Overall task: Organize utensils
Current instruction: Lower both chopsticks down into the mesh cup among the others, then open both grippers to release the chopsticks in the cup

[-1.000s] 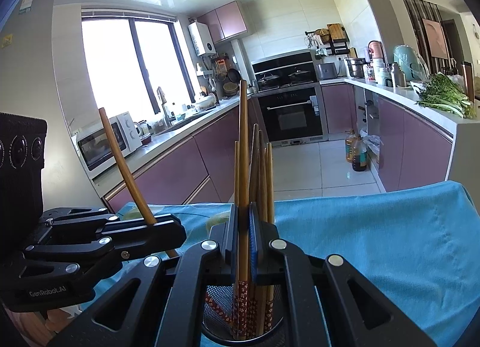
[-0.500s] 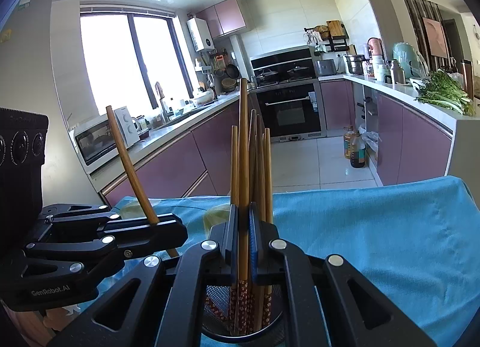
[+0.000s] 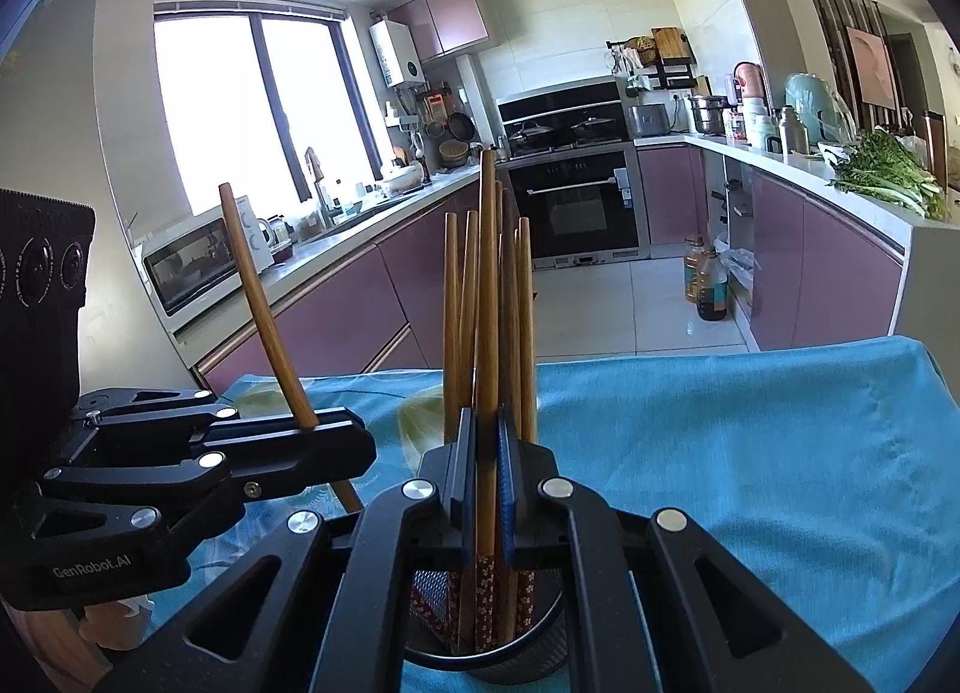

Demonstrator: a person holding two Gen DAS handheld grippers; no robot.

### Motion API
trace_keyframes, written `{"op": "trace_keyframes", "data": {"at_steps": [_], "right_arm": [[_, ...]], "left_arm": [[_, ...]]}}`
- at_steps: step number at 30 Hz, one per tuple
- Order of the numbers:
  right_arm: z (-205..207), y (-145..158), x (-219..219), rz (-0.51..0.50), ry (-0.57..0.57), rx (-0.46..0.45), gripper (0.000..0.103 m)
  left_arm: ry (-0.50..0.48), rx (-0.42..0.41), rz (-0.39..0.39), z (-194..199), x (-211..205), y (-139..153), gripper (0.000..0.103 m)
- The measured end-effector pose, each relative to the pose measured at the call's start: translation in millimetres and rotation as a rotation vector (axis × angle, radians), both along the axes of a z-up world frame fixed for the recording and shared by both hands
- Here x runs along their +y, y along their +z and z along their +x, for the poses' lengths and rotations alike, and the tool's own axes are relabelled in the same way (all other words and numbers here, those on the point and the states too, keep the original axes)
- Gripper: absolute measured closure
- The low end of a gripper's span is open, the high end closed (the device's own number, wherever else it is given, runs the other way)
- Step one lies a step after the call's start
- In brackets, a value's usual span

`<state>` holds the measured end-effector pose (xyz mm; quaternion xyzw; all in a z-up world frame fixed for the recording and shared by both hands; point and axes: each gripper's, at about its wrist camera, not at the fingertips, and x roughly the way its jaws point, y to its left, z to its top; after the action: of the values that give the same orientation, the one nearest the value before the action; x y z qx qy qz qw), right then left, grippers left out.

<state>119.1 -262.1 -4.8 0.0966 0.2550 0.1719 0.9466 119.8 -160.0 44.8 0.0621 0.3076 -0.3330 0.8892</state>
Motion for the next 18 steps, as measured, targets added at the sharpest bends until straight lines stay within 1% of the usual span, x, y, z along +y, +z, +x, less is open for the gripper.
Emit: {"op": "trace_keyframes", "data": {"at_steps": [5, 18], "right_arm": [[2.9, -3.7, -1.3, -0.004, 0.0, 0.015, 0.097], [11.5, -5.7, -0.9, -0.005, 0.001, 0.033, 0.097]], "left_arm": [[0.001, 0.004, 0.003, 1.4, -1.0, -2.9, 0.096], [0.015, 0.049, 0.009, 25.5, -7.5, -17.5, 0.095]]}}
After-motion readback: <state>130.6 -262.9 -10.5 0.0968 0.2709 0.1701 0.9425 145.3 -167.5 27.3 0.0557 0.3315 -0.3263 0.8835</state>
